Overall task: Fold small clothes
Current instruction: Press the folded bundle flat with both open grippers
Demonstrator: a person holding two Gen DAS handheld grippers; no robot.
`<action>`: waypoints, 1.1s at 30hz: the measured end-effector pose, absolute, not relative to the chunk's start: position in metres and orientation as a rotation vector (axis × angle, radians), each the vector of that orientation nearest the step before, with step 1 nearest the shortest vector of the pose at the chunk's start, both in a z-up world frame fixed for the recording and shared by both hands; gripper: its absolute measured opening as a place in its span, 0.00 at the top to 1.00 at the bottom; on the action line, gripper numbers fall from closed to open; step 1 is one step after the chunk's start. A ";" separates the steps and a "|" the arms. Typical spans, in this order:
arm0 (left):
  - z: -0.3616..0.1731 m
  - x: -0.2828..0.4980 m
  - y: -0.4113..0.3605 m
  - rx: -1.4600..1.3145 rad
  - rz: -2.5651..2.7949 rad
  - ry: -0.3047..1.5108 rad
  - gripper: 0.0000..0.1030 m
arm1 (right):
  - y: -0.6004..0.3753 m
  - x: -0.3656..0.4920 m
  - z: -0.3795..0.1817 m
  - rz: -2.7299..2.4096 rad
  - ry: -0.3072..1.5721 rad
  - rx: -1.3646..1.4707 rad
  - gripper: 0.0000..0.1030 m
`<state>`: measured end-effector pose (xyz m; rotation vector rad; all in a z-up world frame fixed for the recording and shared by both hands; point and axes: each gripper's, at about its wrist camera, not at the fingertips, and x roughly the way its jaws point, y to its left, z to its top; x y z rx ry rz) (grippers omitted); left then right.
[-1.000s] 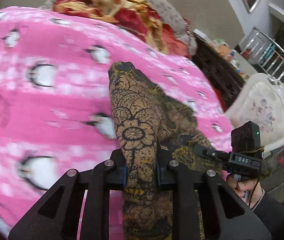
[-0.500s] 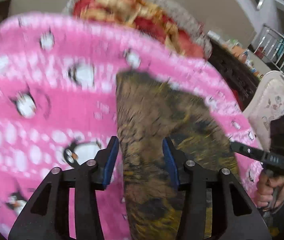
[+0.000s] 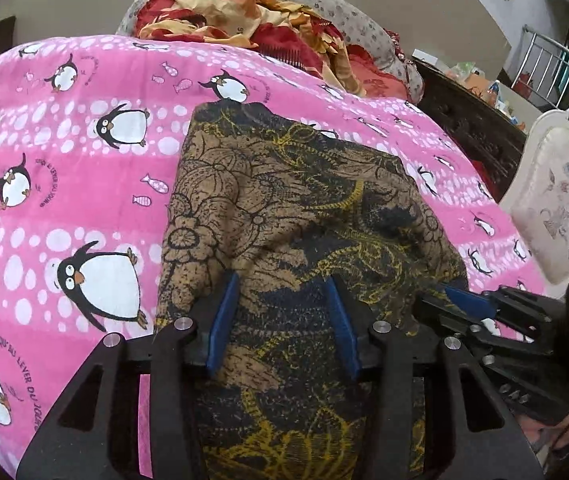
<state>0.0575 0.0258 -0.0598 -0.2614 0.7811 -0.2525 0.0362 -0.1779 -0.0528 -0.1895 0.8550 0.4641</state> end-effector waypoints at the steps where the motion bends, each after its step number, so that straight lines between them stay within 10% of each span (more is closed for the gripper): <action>1: -0.060 0.058 0.027 -0.270 -0.256 0.780 0.57 | -0.182 0.034 -0.047 0.456 0.870 -0.176 0.76; 10: -0.060 0.052 0.026 -0.247 -0.250 0.771 0.53 | -0.181 -0.041 -0.049 0.486 0.780 -0.221 0.70; 15: -0.057 0.051 0.008 -0.156 -0.286 0.776 0.24 | -0.188 -0.048 -0.051 0.494 0.734 -0.198 0.68; 33: -0.053 0.054 0.011 -0.229 -0.321 0.795 0.23 | -0.189 -0.046 -0.053 0.511 0.722 -0.170 0.67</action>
